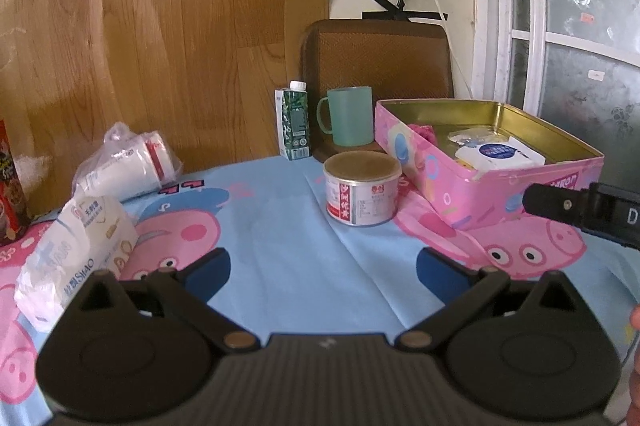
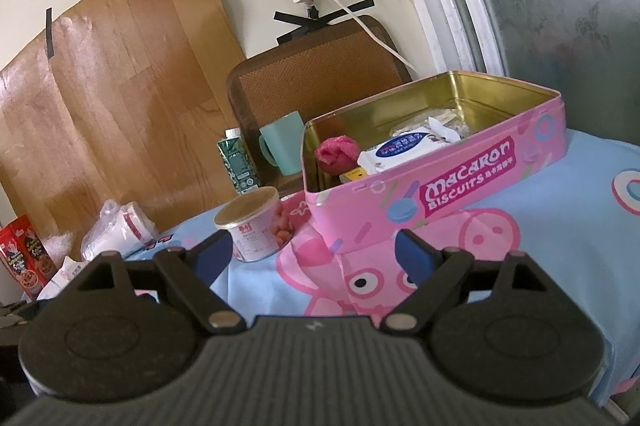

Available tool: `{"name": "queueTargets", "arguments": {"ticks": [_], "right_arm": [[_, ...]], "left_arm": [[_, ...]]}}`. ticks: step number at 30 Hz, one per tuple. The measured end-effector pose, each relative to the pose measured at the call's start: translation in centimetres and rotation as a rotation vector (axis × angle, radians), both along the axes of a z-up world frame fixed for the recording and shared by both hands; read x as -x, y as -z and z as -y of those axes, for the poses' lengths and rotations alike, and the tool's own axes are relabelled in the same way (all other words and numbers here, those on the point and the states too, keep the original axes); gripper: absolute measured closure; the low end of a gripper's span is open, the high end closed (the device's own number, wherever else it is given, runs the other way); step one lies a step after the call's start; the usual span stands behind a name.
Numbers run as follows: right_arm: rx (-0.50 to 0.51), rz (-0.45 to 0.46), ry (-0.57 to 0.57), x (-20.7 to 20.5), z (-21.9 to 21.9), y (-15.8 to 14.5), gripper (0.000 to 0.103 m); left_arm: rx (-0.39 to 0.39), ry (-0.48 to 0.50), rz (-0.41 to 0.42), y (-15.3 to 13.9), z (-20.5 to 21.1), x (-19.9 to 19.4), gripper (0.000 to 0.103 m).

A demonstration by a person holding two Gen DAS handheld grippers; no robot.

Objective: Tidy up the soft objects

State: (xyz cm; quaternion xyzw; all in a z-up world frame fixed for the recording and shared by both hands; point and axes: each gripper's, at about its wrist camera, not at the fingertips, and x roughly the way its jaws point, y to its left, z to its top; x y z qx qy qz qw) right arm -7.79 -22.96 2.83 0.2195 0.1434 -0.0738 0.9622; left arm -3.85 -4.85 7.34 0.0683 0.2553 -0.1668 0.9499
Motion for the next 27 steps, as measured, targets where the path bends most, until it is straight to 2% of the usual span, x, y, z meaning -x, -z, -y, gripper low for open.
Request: {"name": "queueTargets", "arguments": {"ticks": [12, 21, 27], "right_arm": [[-0.004, 0.0, 0.006, 0.2, 0.2, 0.1, 0.012], [-0.008, -0.003, 0.005, 0.2, 0.4, 0.2, 0.012], [-0.01, -0.003, 0.005, 0.2, 0.5, 0.3, 0.012]], "left_arm": [[-0.014, 0.015, -0.033, -0.2, 0.3, 0.0, 0.0], [-0.067, 0.018, -0.009, 0.0, 1.1, 0.5, 0.0], [-0.067, 0.012, -0.013, 0.0, 1.1, 0.5, 0.0]]}}
